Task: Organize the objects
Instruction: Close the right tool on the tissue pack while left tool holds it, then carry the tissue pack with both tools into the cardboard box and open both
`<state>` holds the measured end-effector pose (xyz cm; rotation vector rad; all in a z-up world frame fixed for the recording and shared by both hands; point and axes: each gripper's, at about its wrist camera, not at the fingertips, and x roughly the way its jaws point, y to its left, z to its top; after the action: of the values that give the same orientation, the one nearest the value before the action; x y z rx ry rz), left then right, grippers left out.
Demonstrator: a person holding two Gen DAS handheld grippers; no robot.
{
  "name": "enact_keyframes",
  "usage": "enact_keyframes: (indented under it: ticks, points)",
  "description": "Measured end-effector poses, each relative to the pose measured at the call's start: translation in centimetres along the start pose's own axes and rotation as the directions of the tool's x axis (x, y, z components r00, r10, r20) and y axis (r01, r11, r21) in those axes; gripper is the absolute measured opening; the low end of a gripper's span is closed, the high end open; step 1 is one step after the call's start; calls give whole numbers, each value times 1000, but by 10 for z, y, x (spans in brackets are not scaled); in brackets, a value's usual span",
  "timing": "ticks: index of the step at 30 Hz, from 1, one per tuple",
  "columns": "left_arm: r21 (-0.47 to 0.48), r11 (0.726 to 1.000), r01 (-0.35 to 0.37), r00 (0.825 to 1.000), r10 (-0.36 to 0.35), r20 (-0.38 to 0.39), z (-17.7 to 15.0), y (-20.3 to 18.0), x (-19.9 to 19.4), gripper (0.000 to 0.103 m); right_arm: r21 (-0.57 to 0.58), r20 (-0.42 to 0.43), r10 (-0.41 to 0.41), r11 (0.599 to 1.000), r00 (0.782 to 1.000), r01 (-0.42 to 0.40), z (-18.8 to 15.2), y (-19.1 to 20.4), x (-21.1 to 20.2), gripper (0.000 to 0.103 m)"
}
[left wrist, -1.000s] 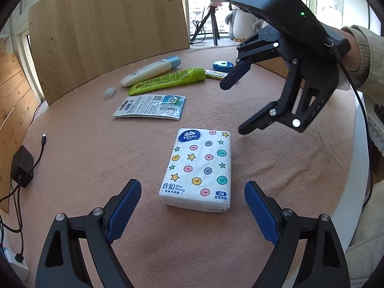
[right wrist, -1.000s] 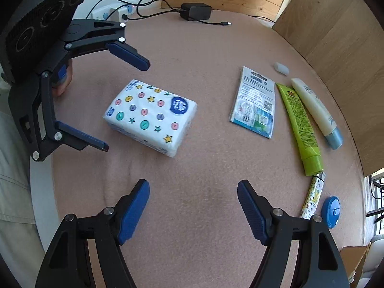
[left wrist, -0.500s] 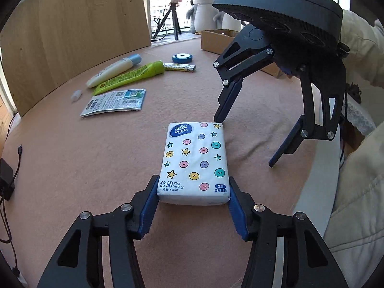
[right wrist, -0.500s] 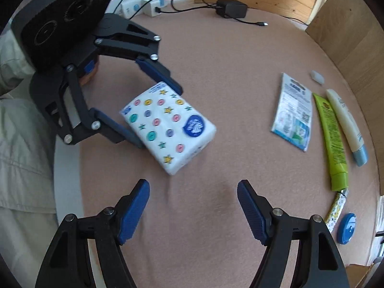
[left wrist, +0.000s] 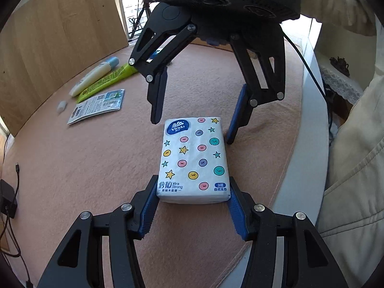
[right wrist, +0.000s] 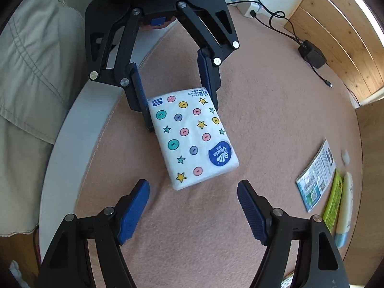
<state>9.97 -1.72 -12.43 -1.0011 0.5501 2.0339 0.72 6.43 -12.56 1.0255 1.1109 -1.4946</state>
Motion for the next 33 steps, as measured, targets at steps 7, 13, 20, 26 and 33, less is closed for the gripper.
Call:
enact_keyframes:
  ticks: [7,13,20,26,33]
  points:
    - [19,1000,21,1000,-21,10,-5,0,-5,57,-132,-8,83,988,997,-83,19,-10,12,72]
    - [33,999,35,999,-36,13,-6,-7,-15,55,-78,-9,154,985,988,-155,27,-10,12,50]
    - [104,994,10,1000,-9,-14,23,-22,-50,55,-38,31,117,993,993,-116,27,-1,-14,49]
    - [218,976,5,1000,-2,-14,71,-24,-66,55,-20,64,43,999,997,-41,22,7,-61,49]
    - [351,936,25,1000,-22,-13,134,-29,-56,55,38,41,-53,998,998,52,-10,14,-104,48]
